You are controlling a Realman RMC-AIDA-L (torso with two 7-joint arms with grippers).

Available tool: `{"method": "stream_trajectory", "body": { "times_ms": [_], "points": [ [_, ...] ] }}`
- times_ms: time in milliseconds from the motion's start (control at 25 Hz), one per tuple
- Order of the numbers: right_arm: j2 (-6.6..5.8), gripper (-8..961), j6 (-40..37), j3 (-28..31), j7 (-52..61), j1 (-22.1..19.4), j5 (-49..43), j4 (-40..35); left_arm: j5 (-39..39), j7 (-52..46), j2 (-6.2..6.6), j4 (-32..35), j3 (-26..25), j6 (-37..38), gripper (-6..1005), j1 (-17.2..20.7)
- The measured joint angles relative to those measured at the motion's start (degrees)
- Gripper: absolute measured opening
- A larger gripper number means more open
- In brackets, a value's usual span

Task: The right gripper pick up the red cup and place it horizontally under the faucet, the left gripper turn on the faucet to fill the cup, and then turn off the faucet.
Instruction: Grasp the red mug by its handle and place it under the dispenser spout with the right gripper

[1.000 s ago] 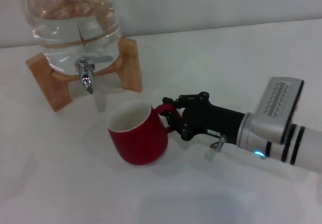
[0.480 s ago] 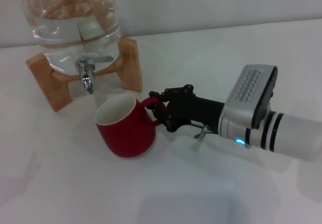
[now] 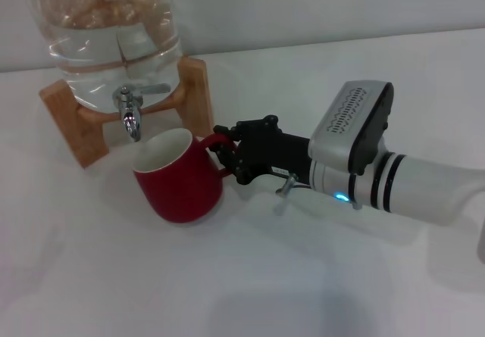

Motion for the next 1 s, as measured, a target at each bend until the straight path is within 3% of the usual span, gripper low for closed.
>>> {"method": "stream_trajectory", "body": {
  "times_ms": [480,1000],
  "points": [
    [0.04,151,-1.82,-6.17,-0.29,4.34,6.81,-0.29,-0.02,-0.53,0.06,0.44,-0.36,-2.12,876,-0.35],
    [0.01,151,-2.92,-6.58,-2.97,5.41,9.37,-1.72,-0.36,-0.68,0.45,0.53,-0.35,-4.32,876,-0.14]
  ]
}}
